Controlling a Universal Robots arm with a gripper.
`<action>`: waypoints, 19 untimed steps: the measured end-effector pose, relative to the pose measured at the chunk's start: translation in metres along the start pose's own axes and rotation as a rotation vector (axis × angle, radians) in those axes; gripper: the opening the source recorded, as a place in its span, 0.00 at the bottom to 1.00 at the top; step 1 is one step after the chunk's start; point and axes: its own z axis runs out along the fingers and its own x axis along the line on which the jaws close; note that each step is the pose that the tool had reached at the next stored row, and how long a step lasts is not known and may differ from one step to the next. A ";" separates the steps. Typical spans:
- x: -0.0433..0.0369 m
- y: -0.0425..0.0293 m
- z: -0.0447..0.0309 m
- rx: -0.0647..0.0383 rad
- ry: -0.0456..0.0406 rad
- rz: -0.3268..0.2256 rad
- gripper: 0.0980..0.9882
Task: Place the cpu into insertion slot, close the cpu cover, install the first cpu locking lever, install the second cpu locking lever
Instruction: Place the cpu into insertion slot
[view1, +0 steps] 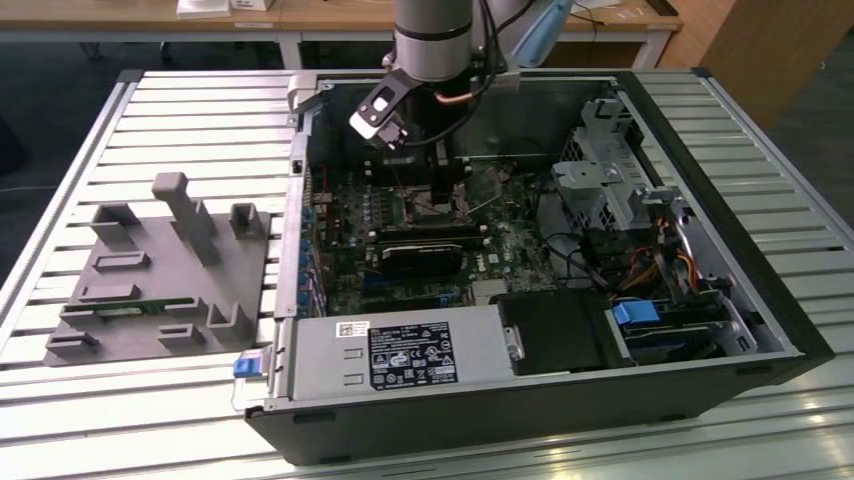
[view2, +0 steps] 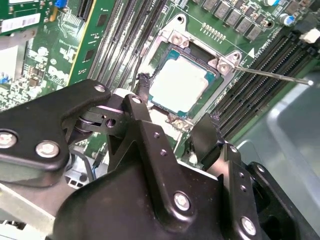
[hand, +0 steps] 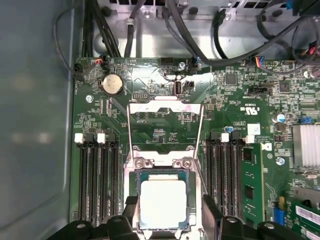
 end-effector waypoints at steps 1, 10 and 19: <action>0.0000 0.0002 -0.0020 0.000 0.0000 0.000 0.58; -0.0002 0.0010 -0.0100 0.000 -0.0006 0.000 0.58; -0.0003 0.0009 -0.0101 0.000 -0.0008 0.000 0.29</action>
